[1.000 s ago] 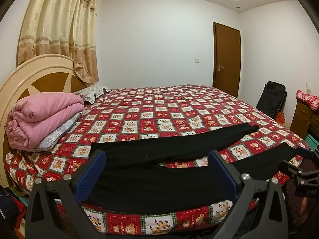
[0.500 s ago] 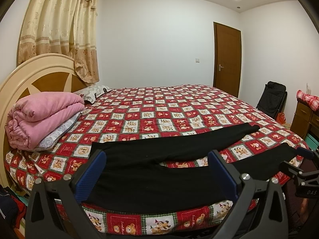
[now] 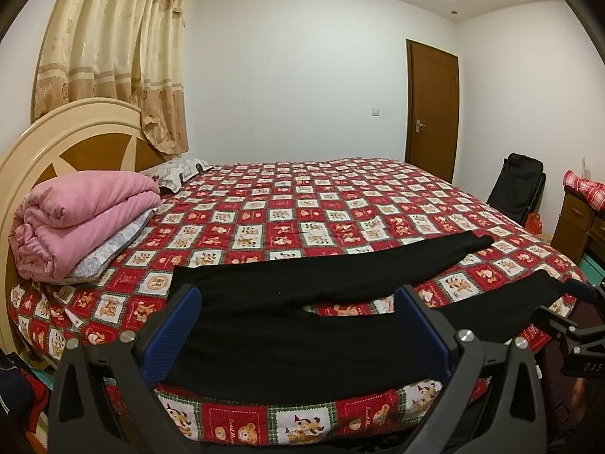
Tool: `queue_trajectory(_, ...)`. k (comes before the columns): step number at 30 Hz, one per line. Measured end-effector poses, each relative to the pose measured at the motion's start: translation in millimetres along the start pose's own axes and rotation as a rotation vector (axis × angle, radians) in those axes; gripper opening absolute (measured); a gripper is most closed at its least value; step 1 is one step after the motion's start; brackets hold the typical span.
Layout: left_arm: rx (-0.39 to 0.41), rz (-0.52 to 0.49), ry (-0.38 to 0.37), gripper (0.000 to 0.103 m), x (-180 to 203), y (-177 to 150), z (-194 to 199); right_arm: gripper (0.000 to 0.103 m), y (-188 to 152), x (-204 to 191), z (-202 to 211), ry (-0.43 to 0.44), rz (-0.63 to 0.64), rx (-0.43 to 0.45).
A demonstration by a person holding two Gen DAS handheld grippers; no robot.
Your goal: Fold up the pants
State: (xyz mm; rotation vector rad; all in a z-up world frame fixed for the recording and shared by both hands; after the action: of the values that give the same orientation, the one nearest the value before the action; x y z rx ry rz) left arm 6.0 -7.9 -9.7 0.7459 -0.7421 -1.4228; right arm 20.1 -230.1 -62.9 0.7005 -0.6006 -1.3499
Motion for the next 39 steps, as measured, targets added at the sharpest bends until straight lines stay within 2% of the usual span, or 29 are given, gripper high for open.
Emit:
queue_trajectory(10, -0.046, -0.002, -0.004, 0.103, -3, -8, -23, 0.102, -4, 2, -12, 0.007, 0.012, -0.011)
queue_trajectory(14, -0.069, -0.031, 0.014, 0.103, -11, -8, -46, 0.102, -3, 2, -19, 0.002, 0.048, 0.018)
queue_trajectory(15, -0.064, -0.049, 0.04, 0.103, -15, -7, -54, 0.102, -2, 3, -23, -0.003, 0.068, 0.026)
queue_trajectory(16, -0.075, -0.059, 0.083, 0.103, -23, -6, -66, 0.102, 0, 5, -32, -0.021, 0.091, 0.021)
queue_trajectory(19, -0.141, -0.044, 0.107, 0.103, -58, -2, -106, 0.102, 9, 9, -65, -0.058, 0.139, -0.044)
queue_trajectory(21, -0.189, -0.009, 0.151, 0.103, -92, -1, -138, 0.102, 15, 15, -90, -0.067, 0.156, -0.09)
queue_trajectory(24, -0.247, 0.054, 0.176, 0.103, -140, 3, -177, 0.102, 23, 24, -121, -0.055, 0.171, -0.139)
queue_trajectory(27, -0.269, 0.072, 0.229, 0.103, -172, 10, -205, 0.102, 29, 34, -147, -0.03, 0.146, -0.166)
queue_trajectory(31, -0.313, 0.101, 0.179, 0.103, -200, 29, -245, 0.102, 35, 43, -174, -0.005, 0.115, -0.21)
queue_trajectory(34, -0.347, 0.066, 0.153, 0.096, -206, 37, -277, 0.102, 41, 49, -190, -0.015, 0.106, -0.233)
queue_trajectory(36, -0.379, 0.05, 0.144, 0.087, -209, 40, -297, 0.102, 47, 55, -198, -0.012, 0.091, -0.244)
queue_trajectory(38, -0.434, 0.047, 0.125, 0.086, -214, 39, -319, 0.102, 50, 62, -202, -0.017, 0.071, -0.241)
queue_trajectory(39, -0.452, 0.052, 0.123, 0.078, -216, 39, -325, 0.102, 52, 67, -203, -0.021, 0.058, -0.238)
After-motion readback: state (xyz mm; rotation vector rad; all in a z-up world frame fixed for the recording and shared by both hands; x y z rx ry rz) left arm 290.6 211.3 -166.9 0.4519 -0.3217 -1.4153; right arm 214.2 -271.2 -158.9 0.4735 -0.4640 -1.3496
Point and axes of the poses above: each gripper's, at about its wrist camera, not at the fingertips, and z roughly against the way its jaws point, x to its right, y to its top, the point moved 1 cm from there along -z, roughly the way its jaws point, and after that the axes turned 11 degrees about -x, right-handed, at the moved point
